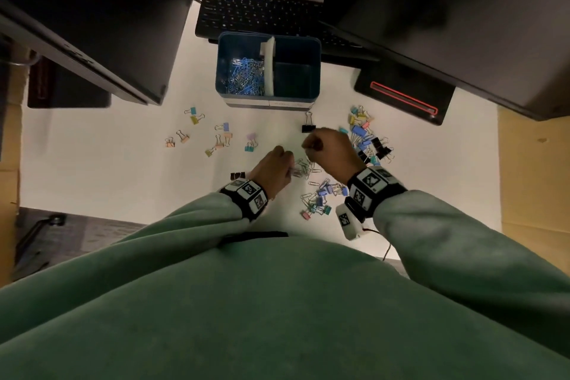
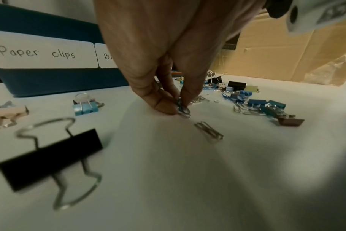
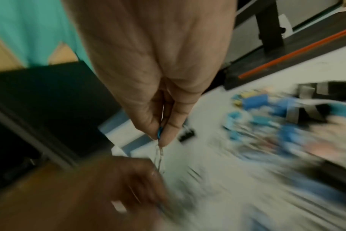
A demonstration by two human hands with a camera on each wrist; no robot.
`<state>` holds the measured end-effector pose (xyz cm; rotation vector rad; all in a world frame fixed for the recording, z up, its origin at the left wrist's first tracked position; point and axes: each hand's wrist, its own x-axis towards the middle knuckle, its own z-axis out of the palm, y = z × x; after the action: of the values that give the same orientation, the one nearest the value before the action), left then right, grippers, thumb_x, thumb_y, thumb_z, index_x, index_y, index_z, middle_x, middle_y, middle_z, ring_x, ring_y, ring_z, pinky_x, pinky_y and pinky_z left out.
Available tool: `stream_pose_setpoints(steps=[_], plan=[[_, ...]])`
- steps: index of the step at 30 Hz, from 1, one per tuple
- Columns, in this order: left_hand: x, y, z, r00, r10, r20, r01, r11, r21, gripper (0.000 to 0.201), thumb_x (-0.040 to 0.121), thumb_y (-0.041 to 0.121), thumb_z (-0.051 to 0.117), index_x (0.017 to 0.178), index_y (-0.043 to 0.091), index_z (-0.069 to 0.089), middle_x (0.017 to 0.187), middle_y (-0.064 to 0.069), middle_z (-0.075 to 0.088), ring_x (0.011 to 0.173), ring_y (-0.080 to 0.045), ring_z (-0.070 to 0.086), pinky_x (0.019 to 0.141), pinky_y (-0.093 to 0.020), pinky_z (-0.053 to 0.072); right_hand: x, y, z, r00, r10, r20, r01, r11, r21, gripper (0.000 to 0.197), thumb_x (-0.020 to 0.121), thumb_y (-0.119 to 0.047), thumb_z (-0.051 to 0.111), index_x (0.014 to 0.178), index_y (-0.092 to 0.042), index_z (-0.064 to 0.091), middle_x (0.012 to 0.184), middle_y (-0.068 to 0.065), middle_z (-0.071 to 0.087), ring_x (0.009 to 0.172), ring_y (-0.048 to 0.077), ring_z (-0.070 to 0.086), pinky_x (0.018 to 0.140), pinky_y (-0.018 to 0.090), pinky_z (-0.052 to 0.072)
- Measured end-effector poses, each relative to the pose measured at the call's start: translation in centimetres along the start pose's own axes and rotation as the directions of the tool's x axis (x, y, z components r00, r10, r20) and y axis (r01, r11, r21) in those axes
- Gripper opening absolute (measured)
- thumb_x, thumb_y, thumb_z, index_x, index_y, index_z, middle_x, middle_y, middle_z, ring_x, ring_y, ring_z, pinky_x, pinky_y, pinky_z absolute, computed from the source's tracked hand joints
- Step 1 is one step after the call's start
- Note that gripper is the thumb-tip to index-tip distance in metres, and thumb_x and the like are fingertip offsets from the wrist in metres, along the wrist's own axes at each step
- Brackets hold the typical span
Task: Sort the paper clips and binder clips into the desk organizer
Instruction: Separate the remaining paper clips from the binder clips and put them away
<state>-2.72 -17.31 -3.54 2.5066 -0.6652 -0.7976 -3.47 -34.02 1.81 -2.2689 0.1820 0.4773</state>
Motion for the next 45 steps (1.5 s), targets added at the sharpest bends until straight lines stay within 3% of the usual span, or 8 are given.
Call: stream_pose_setpoints(steps=[5,11,22,28,35,38,42,45], plan=[[-0.6,0.7,-0.3,0.999,0.020,0.040,-0.024,0.995,0.092,0.024,0.084,-0.003,0.052,0.108,-0.001,0.054,0.107,-0.017,0.051,0.094,-0.031,0.055,0.081,-0.037,0.051,4.3,-8.1,-2.6,0.985,-0.141,-0.097,0.157,0.971,0.180,0.011,0.087,-0.009,0.066,0.097,-0.011,0.069,0.093,-0.001,0.070,0.084,0.008,0.065,0.068,0.010,0.050],[-1.5,1.2,-0.5,0.999,0.042,0.023,-0.045,0.988,0.146,0.037,0.090,-0.002,0.045,0.126,-0.004,0.049,0.120,-0.026,0.051,0.106,-0.040,0.053,0.087,-0.045,0.050,12.2,-13.1,-1.4,0.960,-0.235,-0.153,0.240,0.971,0.011,0.008,0.089,-0.007,0.064,0.093,-0.008,0.070,0.091,0.001,0.070,0.076,0.004,0.062,0.077,0.017,0.054],[-0.5,-0.2,-2.7,0.996,0.016,0.093,-0.010,0.998,-0.069,0.015,0.080,-0.002,0.057,0.085,0.009,0.048,0.083,-0.006,0.055,0.075,-0.022,0.055,0.067,-0.030,0.046,1.6,-2.7,-1.3,0.992,-0.116,0.042,0.121,0.984,-0.133,0.015,0.089,-0.023,0.066,0.098,-0.010,0.064,0.094,0.002,0.065,0.083,0.015,0.062,0.078,0.029,0.052],[-0.1,0.4,-11.9,0.961,-0.109,-0.253,0.008,0.929,-0.369,0.013,0.079,0.006,0.066,0.088,0.012,0.061,0.081,0.004,0.063,0.069,-0.007,0.056,0.061,-0.001,0.040,-1.2,2.6,3.0,0.976,0.046,0.211,0.057,0.889,-0.455,0.075,0.076,-0.033,0.079,0.134,-0.008,0.040,0.127,0.017,0.041,0.114,0.033,0.048,0.092,0.043,0.047],[4.8,-1.7,-17.0,0.893,-0.160,-0.421,0.062,0.969,-0.238,0.025,0.080,0.014,0.069,0.102,0.009,0.058,0.102,-0.008,0.061,0.088,-0.016,0.057,0.087,-0.031,0.050,0.3,1.8,5.3,0.954,-0.043,0.295,0.184,0.865,-0.467,0.039,0.084,-0.005,0.066,0.118,-0.003,0.047,0.121,0.015,0.046,0.111,0.030,0.050,0.090,0.040,0.048],[3.1,-1.0,-13.8,0.875,-0.056,-0.480,0.007,0.995,-0.102,0.039,0.076,0.023,0.076,0.107,0.014,0.054,0.114,-0.007,0.050,0.099,-0.018,0.052,0.086,-0.027,0.045,0.3,2.1,5.6,0.953,-0.081,0.290,0.222,0.840,-0.495,0.024,0.090,-0.003,0.054,0.113,-0.003,0.049,0.116,0.015,0.049,0.105,0.032,0.053,0.084,0.041,0.049],[-1.3,-0.6,-6.5,0.993,-0.061,-0.105,0.061,0.998,-0.003,0.046,0.076,0.040,0.075,0.107,0.015,0.051,0.109,-0.004,0.050,0.090,-0.020,0.056,0.074,-0.031,0.048,0.1,1.9,5.7,0.961,-0.112,0.252,0.235,0.812,-0.535,0.021,0.091,-0.005,0.047,0.111,-0.002,0.053,0.111,0.016,0.054,0.097,0.035,0.058,0.074,0.041,0.046],[-3.1,-1.1,-2.3,0.987,-0.124,0.099,0.105,0.979,0.176,0.071,0.071,0.043,0.078,0.122,0.010,0.042,0.117,-0.009,0.047,0.100,-0.028,0.055,0.076,-0.039,0.048,0.2,1.8,5.6,0.963,-0.124,0.240,0.237,0.815,-0.528,0.020,0.091,-0.006,0.050,0.110,-0.003,0.054,0.109,0.017,0.055,0.094,0.036,0.059,0.069,0.038,0.042]])
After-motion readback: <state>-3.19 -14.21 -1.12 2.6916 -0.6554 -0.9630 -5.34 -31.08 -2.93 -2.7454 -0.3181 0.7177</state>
